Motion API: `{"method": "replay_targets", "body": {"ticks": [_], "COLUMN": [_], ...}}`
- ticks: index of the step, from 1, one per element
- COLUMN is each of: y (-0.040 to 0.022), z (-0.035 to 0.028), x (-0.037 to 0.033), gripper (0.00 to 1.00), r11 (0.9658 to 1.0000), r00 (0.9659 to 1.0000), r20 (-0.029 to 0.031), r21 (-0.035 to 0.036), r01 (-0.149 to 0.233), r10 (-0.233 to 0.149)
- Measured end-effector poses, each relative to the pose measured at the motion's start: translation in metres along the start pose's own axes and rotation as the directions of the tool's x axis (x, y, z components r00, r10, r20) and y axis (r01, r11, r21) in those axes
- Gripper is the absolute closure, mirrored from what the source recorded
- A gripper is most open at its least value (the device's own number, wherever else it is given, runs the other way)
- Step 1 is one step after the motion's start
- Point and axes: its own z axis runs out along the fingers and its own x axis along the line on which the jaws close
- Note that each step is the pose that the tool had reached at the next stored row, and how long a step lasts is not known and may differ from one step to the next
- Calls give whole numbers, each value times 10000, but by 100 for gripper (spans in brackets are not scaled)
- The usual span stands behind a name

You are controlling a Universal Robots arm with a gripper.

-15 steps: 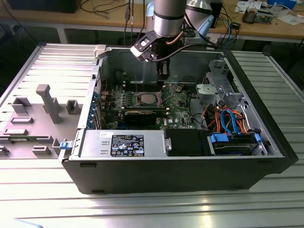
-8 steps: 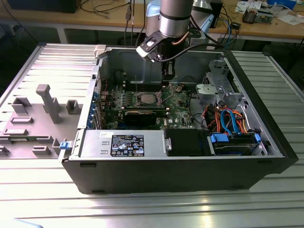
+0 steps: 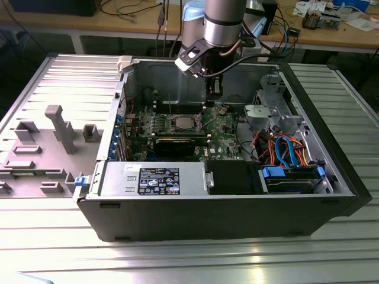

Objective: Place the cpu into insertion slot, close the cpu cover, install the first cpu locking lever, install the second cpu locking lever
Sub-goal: 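Close the cpu cover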

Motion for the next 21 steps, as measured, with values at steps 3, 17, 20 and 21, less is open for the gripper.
{"method": "replay_targets", "body": {"ticks": [3,17,20,21], "y": [22,71,94,100], "z": [0,1,1,1], "x": [1,3,3,2], "gripper": [89,89,89,89], "r11": [10000,10000,10000,10000], "r00": [10000,10000,10000,10000], "r20": [0,0,0,0], "r21": [0,0,1,1], "r01": [0,1,0,0], "r10": [0,-1,0,0]}}
